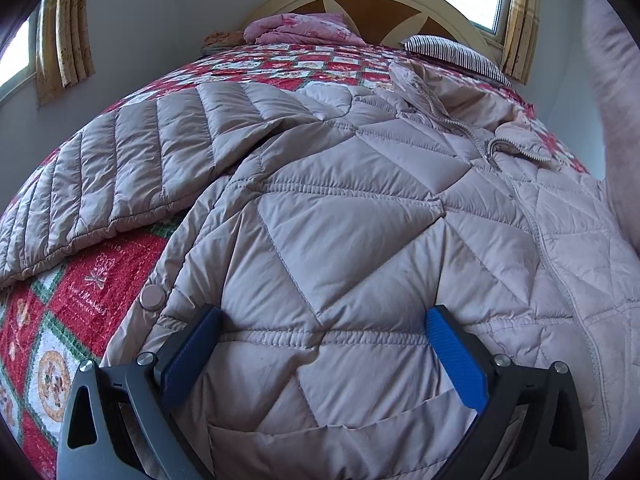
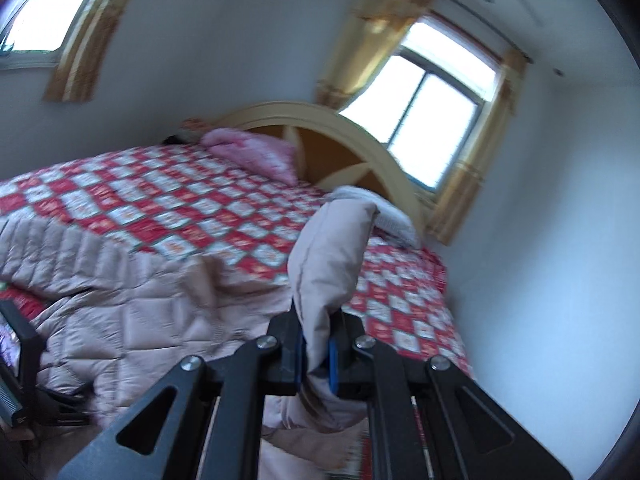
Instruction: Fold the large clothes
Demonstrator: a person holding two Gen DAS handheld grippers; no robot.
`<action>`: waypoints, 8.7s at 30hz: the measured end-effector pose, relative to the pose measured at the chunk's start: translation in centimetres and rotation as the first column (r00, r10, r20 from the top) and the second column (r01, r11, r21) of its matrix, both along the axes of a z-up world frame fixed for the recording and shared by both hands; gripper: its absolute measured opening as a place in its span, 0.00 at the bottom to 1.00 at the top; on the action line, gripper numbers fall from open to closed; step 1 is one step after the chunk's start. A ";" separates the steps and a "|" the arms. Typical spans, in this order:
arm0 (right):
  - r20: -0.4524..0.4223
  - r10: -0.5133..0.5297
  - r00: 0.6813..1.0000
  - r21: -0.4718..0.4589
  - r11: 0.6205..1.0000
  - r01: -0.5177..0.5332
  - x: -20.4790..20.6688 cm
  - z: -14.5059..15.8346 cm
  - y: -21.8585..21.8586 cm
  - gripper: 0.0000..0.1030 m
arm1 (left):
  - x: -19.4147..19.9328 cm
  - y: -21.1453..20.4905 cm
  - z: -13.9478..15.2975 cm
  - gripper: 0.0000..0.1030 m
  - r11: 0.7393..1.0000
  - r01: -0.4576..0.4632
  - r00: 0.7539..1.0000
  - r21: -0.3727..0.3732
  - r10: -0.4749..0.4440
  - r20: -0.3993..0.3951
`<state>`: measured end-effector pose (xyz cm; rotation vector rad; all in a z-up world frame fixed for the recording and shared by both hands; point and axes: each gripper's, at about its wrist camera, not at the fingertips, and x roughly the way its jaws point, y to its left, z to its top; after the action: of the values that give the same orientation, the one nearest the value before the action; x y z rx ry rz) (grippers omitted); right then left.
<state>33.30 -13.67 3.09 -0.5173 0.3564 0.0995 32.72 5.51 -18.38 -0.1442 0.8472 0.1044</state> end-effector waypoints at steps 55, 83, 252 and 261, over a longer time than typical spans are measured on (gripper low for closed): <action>-0.389 -0.244 0.888 0.552 0.710 0.437 12.3 -14.0 -15.9 0.53 | 8.3 -8.9 -0.2 0.99 0.967 -0.010 1.000 0.253 0.003 0.031; -0.416 -0.119 0.901 0.436 0.844 0.313 8.2 -14.9 -7.8 0.55 | 8.3 -8.6 -0.7 0.99 0.977 -0.017 1.000 0.212 0.011 0.027; -0.624 0.082 0.777 0.493 0.813 0.310 6.4 -17.0 -2.9 0.13 | 1.4 8.7 11.3 0.99 0.940 -0.276 0.932 0.201 0.211 0.296; -0.533 -0.038 0.845 0.346 0.902 0.258 6.2 -14.5 -3.7 0.21 | 7.1 2.6 11.2 0.99 0.983 -0.104 0.976 0.154 0.071 0.208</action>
<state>39.53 -17.42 -11.42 -0.0315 0.8847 0.1553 39.82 8.13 -7.18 -0.0365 0.6261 0.2380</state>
